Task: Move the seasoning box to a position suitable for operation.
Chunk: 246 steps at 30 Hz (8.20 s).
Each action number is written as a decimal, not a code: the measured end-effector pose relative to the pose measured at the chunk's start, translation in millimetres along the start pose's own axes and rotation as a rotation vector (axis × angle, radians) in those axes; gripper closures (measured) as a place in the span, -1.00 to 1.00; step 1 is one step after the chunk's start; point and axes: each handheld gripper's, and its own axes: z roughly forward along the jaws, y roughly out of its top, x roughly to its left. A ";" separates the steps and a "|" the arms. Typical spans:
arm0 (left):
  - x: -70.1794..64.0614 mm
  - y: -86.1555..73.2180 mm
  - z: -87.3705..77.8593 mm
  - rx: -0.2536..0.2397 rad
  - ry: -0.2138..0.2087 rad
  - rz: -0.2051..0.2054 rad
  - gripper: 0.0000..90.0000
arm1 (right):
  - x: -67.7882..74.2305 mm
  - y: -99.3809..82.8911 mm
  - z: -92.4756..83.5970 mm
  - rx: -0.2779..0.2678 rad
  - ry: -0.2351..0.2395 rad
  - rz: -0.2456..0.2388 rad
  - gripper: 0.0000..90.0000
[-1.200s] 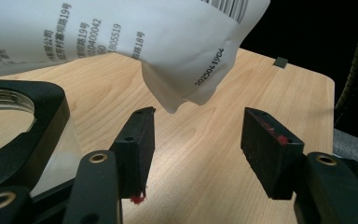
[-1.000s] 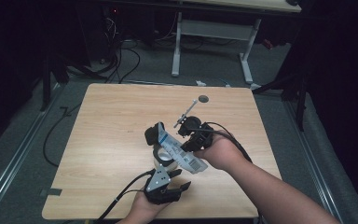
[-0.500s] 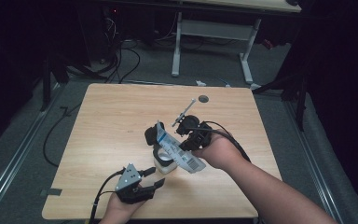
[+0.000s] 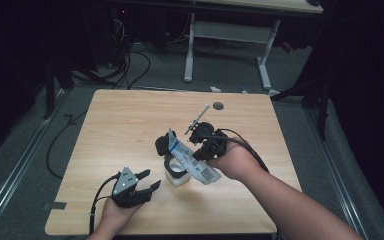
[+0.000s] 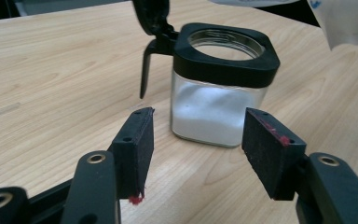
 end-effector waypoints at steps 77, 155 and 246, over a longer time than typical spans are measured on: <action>18.1 -5.7 2.9 -0.005 -0.006 -0.065 -0.01 | -105.3 -133.4 12.7 -0.135 -0.147 0.319 1.00; 42.3 -9.3 -19.9 -0.018 0.094 -0.100 0.01 | -63.1 -247.5 72.9 -0.945 -0.307 0.412 1.00; 48.7 1.9 2.6 -0.020 0.139 -0.137 0.03 | -19.2 -266.8 77.1 -0.797 -0.325 0.399 0.26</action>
